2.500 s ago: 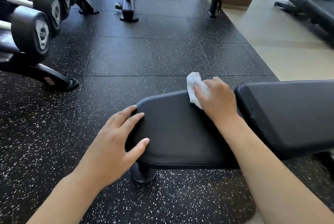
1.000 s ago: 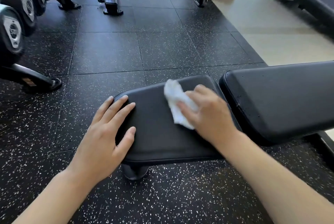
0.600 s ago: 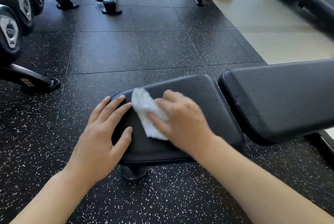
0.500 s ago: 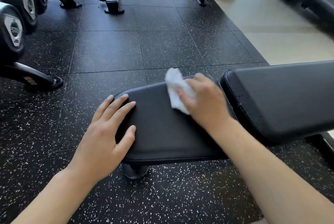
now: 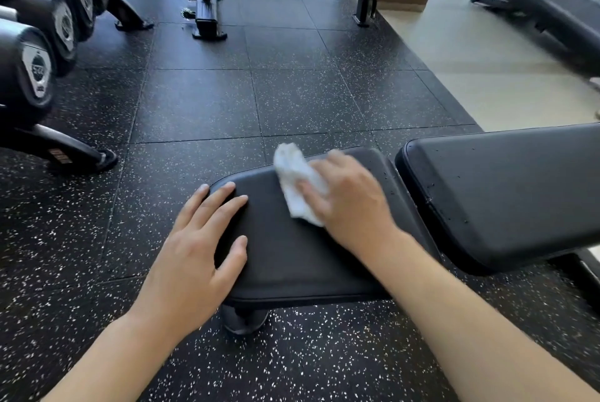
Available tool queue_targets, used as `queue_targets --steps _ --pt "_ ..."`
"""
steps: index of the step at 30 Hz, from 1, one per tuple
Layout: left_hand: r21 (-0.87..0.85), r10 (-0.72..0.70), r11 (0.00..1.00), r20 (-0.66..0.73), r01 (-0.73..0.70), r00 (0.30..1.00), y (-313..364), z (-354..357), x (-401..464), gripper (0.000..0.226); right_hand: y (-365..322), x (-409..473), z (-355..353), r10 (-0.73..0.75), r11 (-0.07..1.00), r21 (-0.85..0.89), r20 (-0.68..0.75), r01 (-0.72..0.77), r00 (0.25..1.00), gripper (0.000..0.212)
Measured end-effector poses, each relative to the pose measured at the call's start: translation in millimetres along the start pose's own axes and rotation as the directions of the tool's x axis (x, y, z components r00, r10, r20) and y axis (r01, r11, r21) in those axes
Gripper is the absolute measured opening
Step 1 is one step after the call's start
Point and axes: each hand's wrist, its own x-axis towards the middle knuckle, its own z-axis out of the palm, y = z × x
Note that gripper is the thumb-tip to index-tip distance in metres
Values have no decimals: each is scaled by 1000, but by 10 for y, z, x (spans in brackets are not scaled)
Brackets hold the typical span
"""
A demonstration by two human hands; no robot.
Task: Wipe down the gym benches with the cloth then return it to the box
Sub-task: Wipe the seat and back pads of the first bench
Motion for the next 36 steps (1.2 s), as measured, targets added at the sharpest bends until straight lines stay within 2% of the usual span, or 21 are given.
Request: queue_targets --steps 2,4,6,9,12,14,18,19,21,23,25,27,29,31,34,36 --pt "4 -1 1000 10 1 1000 -5 -4 -11 64 219 67 -80 173 985 2 -28 -173 984 36" --pt "-1 0 1000 12 0 1000 -7 -9 -23 64 167 42 -91 216 975 -31 -54 -218 975 37" --pt "-2 3 1000 12 -3 1000 -9 -22 -30 64 -95 -50 -18 95 992 -83 -42 -99 995 38" --pt "7 6 1000 16 -7 1000 -1 -31 -27 65 -437 -223 73 -94 994 59 -6 95 996 35" --pt "20 11 1000 17 -11 1000 12 -34 -27 65 -343 -188 63 -128 986 109 -22 129 992 31" --pt "22 9 1000 17 -10 1000 24 -41 -31 65 -116 -98 8 -55 996 62 -47 58 997 29" --pt "24 19 1000 31 -20 999 49 -46 -60 65 420 16 -176 271 962 -27 -63 -273 961 33" --pt "27 23 999 31 -24 999 53 -44 -70 65 405 7 -167 297 952 -68 -42 -299 954 37" --pt "33 31 999 21 -32 999 66 -35 -68 63 101 -29 -48 172 965 -205 17 -165 985 52" --pt "47 32 998 17 -33 999 88 -20 -41 62 -267 -140 89 -2 992 -129 100 15 995 60" --pt "59 29 998 17 -30 999 109 -4 -1 61 -446 -265 67 -82 997 20 97 80 992 44" --pt "76 27 997 13 -28 1000 129 8 32 59 -310 -320 9 -106 989 103 -2 105 994 31" --pt "99 34 994 3 -35 999 149 22 49 56 -15 -251 -74 -45 998 38 3 45 999 31" --pt "117 47 992 -3 -46 999 157 35 51 54 356 -141 -128 44 990 -138 31 -39 999 40" --pt "137 56 989 3 -56 998 170 56 63 55 756 -85 -228 308 947 -68 -78 -313 948 32" --pt "155 68 985 11 -69 998 195 74 78 55 705 -82 -205 361 928 -59 -95 -367 928 31"
